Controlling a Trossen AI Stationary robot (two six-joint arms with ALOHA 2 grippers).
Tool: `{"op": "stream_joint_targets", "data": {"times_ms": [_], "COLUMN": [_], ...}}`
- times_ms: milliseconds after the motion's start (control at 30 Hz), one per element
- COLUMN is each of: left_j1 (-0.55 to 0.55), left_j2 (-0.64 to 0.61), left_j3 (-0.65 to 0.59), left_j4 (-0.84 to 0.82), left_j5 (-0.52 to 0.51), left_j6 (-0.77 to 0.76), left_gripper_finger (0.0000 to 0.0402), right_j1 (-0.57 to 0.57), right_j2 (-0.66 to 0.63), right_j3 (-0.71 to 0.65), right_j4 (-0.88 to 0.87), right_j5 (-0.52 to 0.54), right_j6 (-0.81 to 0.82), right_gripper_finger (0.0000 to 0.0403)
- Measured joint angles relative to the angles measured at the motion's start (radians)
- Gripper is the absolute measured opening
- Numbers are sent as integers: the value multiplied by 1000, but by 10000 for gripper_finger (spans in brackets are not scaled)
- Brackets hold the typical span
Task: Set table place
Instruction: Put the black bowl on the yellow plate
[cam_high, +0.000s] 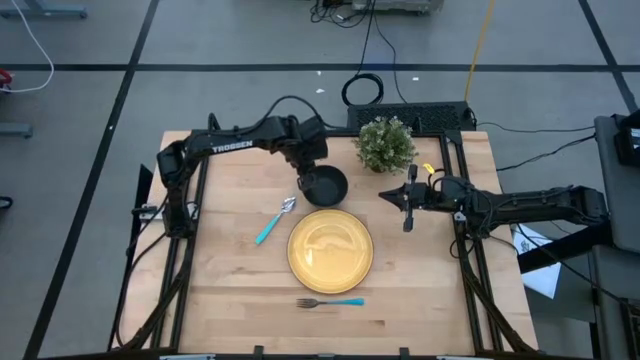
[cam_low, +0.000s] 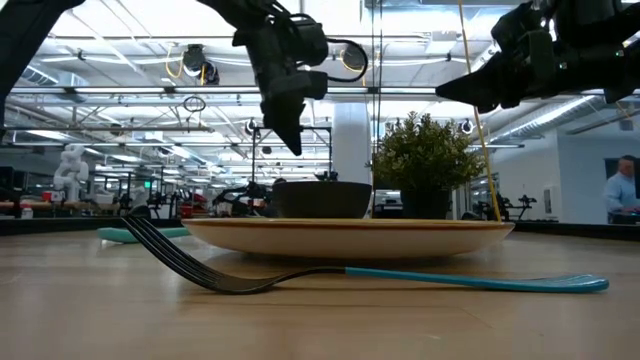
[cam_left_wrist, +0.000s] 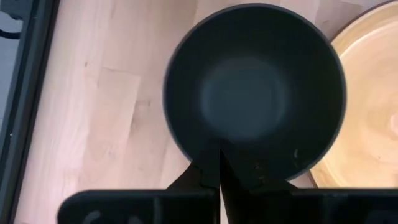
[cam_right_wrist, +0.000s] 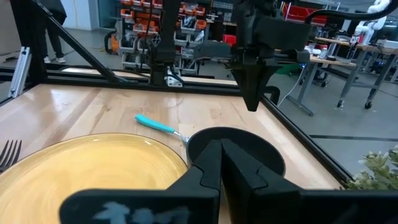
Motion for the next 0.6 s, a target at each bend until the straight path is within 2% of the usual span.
{"op": "stream_joint_targets", "data": {"times_ms": [433, 600], "left_j1": [25, 21], "left_j2": [5, 50], "left_j3": [0, 0], "left_j4": [60, 48], "left_j5": [0, 8], "left_j6": [-1, -5], "left_gripper_finger": [0, 0], "right_j1": [0, 0], "right_j2": [0, 0], "right_j3": [0, 0], "right_j4": [23, 22], "right_j5": [0, 0], "right_j6": [1, 2], "right_gripper_finger": [0, 0]}}
